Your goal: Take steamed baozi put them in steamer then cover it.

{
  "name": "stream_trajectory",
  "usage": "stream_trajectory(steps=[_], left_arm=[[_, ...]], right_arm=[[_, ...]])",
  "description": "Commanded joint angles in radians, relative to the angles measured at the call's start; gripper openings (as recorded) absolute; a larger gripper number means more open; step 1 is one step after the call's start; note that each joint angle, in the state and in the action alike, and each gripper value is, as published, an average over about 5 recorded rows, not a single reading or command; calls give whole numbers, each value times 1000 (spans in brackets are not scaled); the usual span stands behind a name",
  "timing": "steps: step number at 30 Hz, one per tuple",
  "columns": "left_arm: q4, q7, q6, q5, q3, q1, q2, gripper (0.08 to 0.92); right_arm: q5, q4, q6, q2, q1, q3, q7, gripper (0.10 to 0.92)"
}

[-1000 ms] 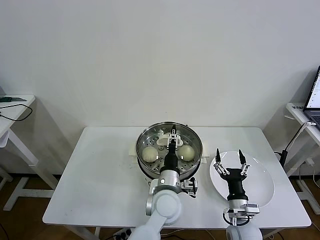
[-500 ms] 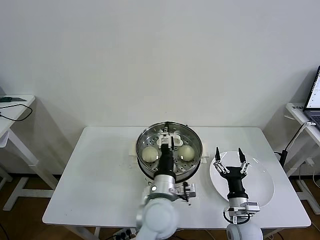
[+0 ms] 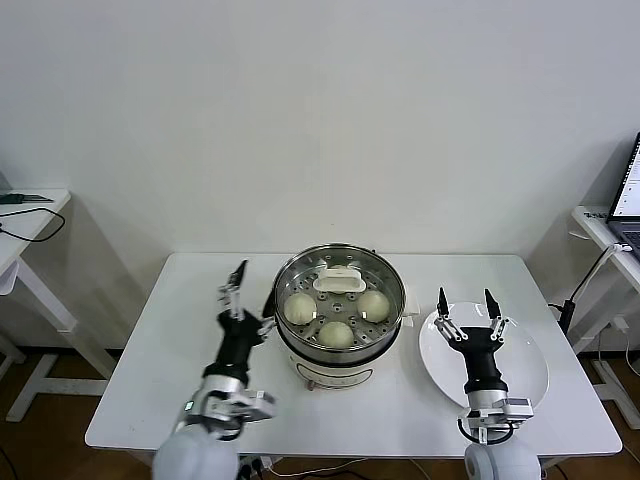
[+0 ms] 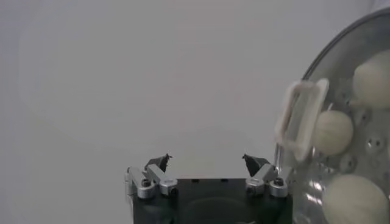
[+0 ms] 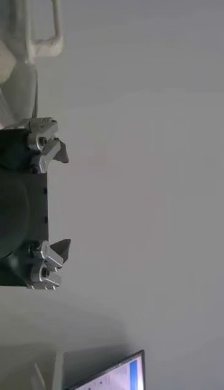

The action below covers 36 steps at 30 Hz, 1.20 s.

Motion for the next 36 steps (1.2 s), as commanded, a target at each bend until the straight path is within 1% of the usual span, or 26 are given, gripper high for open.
stream_trajectory(steps=[1,4,9,36], left_arm=[[-36,-82,-243,-597,-368,175,-44,823],[-43,-80,-254,-639,-373,193,-64,823],[-54,-81,-260,-647,-358,207,-76,823],[-33,-78,-238,-669,-344,198,-72,823]], right_arm=[[10,106,-117,-15,-7,37,-10,823],[16,125,-137,-17,-13,42,-7,823],[20,131,-133,-15,-22,40,-10,823],[10,117,-153,-14,-27,43,-6,823]])
